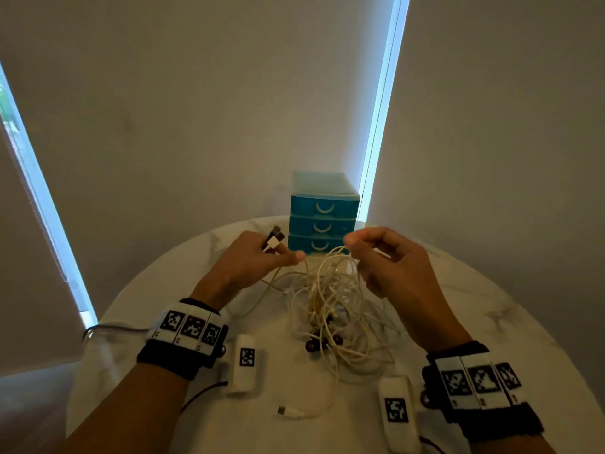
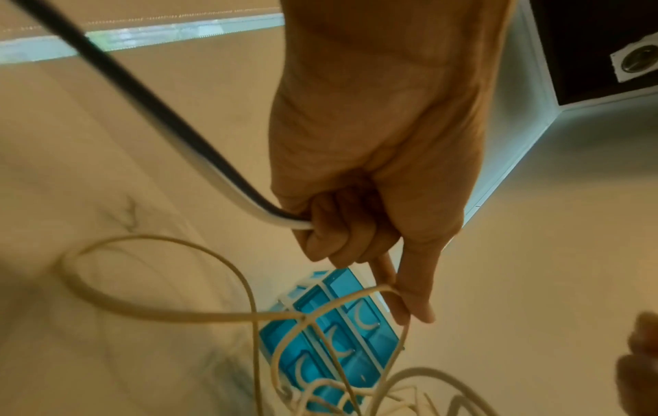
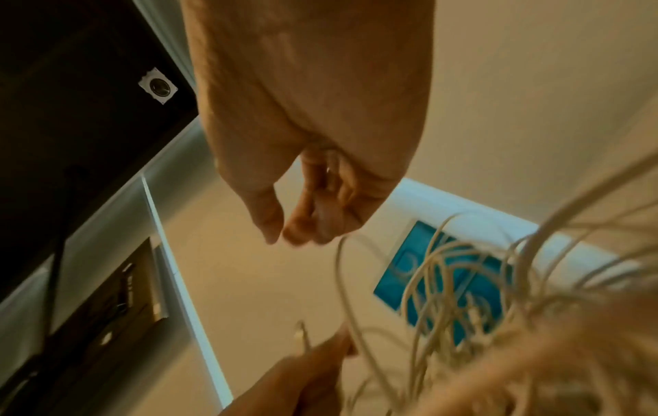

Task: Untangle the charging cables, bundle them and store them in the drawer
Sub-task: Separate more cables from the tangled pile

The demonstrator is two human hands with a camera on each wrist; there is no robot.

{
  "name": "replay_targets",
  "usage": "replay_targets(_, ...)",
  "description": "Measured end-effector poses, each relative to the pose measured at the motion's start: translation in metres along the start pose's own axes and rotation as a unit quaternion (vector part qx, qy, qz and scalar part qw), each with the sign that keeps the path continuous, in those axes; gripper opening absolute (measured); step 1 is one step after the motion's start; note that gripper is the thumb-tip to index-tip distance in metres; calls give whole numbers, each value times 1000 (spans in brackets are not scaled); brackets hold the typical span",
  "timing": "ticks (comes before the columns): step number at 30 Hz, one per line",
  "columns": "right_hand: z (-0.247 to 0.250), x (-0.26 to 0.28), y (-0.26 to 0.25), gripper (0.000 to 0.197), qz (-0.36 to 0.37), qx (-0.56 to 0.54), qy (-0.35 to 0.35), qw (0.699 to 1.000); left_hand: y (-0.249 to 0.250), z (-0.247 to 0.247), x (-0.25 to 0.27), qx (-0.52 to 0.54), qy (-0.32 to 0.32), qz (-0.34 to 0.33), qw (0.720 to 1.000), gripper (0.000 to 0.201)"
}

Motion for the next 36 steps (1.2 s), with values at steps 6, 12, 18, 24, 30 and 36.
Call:
replay_targets(6, -38, 11, 11, 16, -38, 173, -235, 956, 6, -5, 6, 36, 1, -11, 999, 33)
replay_targets(12, -22, 14, 19, 34, 103, 336, -409, 842, 7, 2, 7, 42, 60, 3, 997, 36)
replay_targets(18, -23, 21, 23, 57, 84, 425, -478, 764, 4, 0, 6, 40, 51, 10, 998, 36)
replay_targets(24, -27, 11, 33, 45, 52, 425, -382, 819, -9, 3, -3, 27, 70, 18, 997, 33)
replay_targets(30, -27, 6, 44, 36, 51, 396, -371, 838, -28, 4, -6, -54, 13, 114, 992, 56)
replay_targets(36, -23, -3, 45, 13, 39, 309, -234, 921, -34, 7, -9, -113, -63, 117, 985, 42)
Point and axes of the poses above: each hand's wrist, its own x-axis away from the middle knuckle, its own z-axis out of the back of the hand, y = z × x, the point moved 2 cm from there along -x, towards the middle knuckle, and after that the axes turned 15 degrees about x, right-handed, at the moved point
